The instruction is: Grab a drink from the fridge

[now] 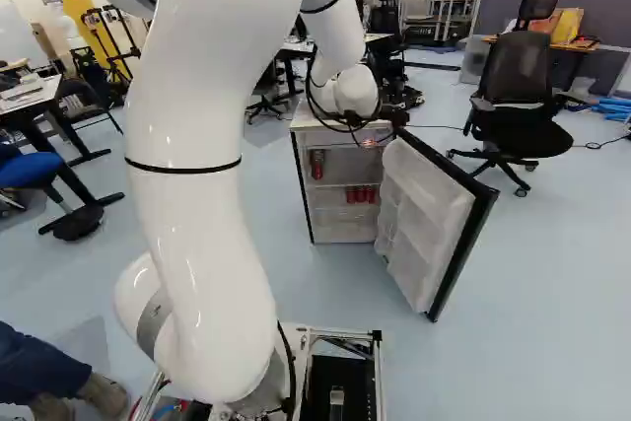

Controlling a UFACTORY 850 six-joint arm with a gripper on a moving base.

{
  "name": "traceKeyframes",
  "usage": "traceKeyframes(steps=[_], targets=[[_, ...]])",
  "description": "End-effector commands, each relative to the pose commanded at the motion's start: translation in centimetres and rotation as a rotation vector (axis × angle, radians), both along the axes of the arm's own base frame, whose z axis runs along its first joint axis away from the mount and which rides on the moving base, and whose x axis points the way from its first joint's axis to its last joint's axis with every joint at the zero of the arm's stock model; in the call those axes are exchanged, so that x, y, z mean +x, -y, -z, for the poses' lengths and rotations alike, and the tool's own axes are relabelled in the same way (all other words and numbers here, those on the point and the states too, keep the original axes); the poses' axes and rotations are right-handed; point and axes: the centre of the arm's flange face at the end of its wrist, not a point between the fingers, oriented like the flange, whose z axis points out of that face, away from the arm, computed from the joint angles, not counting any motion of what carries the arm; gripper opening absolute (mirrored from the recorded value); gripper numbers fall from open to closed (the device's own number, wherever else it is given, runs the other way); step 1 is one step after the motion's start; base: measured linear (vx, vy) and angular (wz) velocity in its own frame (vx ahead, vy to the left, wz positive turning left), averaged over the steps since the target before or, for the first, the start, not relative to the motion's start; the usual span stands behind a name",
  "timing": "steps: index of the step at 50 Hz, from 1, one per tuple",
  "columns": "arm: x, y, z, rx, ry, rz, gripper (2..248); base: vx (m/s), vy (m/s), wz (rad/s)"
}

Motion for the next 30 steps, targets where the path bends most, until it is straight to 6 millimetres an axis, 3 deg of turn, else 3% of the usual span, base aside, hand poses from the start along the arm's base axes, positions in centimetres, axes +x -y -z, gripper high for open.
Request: traceKeyframes(steps=[30], targets=[[-2.0, 4.7, -2.2, 0.059, -0.124, 0.158, 247, 0.000, 0.000, 0.000]])
